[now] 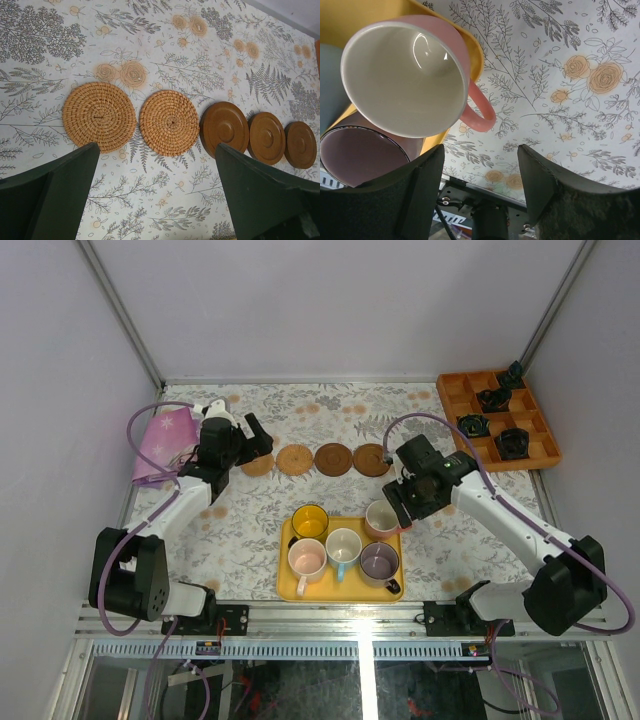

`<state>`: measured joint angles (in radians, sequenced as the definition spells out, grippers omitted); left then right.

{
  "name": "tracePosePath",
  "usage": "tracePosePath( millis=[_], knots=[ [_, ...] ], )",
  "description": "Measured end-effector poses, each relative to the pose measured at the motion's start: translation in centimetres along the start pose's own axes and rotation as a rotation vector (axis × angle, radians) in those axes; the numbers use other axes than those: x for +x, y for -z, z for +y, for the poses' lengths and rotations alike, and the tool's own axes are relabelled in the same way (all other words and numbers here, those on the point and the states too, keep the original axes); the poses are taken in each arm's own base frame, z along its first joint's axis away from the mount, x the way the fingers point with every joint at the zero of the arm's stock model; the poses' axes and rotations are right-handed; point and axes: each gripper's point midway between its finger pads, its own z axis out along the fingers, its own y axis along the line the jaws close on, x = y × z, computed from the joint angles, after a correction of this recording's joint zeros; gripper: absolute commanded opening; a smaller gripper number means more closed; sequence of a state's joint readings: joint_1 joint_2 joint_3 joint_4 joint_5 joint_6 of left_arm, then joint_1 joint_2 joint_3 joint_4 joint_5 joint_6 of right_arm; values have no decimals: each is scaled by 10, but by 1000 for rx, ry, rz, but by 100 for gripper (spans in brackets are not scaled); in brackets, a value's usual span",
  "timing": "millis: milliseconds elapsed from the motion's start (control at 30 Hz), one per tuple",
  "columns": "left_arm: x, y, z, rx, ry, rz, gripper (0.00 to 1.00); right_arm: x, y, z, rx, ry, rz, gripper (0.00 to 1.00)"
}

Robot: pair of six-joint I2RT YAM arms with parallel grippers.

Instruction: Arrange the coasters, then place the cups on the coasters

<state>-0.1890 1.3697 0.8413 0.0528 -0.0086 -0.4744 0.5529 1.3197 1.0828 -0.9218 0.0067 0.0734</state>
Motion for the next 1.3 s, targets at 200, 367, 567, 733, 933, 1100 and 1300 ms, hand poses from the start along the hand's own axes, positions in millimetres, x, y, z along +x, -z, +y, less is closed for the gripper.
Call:
tracePosePath(
  millis=[200,367,567,733,933,1100,1300],
  knots=[
    [5,-4,3,-8,0,15,100,-3,-6,-2,-1,50,-1,65],
    [12,-9,7,-20,1,35,100,-1,-15,-3,-3,90,9,64],
    [13,-10,7,-22,1,39,100,10,-28,0,-35,134,47,63],
    [8,-11,4,-17,1,31,100,10,-34,7,-80,149,38,61],
    [8,-11,5,-17,1,31,100,9,-37,20,-150,152,19,58],
    [9,-11,5,-18,2,33,100,7,-35,29,-201,152,0,55],
    [9,-11,5,-19,3,34,100,4,-34,38,-252,143,-17,55]
  ],
)
